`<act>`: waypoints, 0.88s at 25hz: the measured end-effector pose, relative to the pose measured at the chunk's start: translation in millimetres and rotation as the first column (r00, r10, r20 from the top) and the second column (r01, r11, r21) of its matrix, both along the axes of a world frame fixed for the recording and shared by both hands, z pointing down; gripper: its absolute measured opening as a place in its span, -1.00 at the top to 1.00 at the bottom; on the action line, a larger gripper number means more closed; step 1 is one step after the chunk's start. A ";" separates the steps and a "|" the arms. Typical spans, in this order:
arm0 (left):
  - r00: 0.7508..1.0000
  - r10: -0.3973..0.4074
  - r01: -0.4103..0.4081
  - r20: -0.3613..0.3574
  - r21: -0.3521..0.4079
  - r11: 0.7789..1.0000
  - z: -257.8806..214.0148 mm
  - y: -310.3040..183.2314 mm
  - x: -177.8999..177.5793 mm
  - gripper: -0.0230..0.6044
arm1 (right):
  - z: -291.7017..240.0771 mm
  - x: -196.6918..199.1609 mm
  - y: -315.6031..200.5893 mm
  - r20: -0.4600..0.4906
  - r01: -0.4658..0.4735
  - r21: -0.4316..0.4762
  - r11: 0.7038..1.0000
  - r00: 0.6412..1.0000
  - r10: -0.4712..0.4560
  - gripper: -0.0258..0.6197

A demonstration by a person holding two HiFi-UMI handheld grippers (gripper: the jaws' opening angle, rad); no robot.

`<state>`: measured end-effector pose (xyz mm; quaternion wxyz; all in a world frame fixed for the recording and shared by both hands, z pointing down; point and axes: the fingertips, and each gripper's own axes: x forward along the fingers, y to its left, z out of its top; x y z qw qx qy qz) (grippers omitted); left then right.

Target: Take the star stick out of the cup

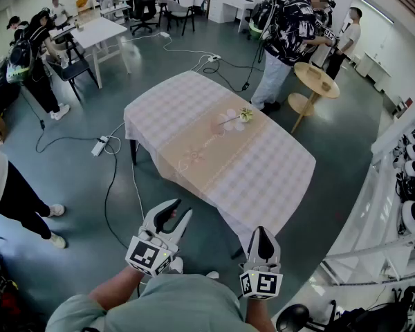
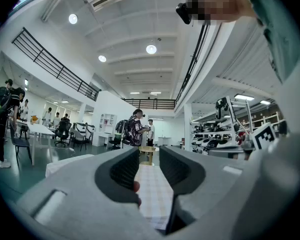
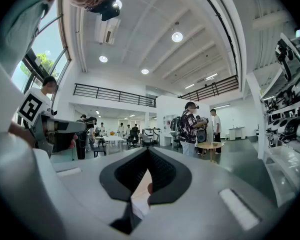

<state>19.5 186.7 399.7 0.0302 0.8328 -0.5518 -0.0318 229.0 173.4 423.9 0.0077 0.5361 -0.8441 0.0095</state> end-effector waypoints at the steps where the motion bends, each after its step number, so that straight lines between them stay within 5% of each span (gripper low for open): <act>1: 1.000 0.000 0.000 -0.001 0.000 1.000 0.6 1.3 0.2 0.51 | 0.7 0.6 0.9 0.009 0.001 -0.002 1.000 1.000 -0.001 0.93; 16: 1.000 0.004 -0.004 -0.006 0.012 1.000 -1.9 -2.1 -18.5 0.51 | -8.0 -16.5 -7.6 0.039 0.007 -0.004 1.000 0.999 -0.007 0.86; 22: 1.000 0.009 -0.009 -0.012 -0.016 1.000 11.5 -8.1 -46.8 0.51 | -4.4 -44.2 -23.6 0.013 0.013 -0.014 1.000 1.000 -0.012 0.65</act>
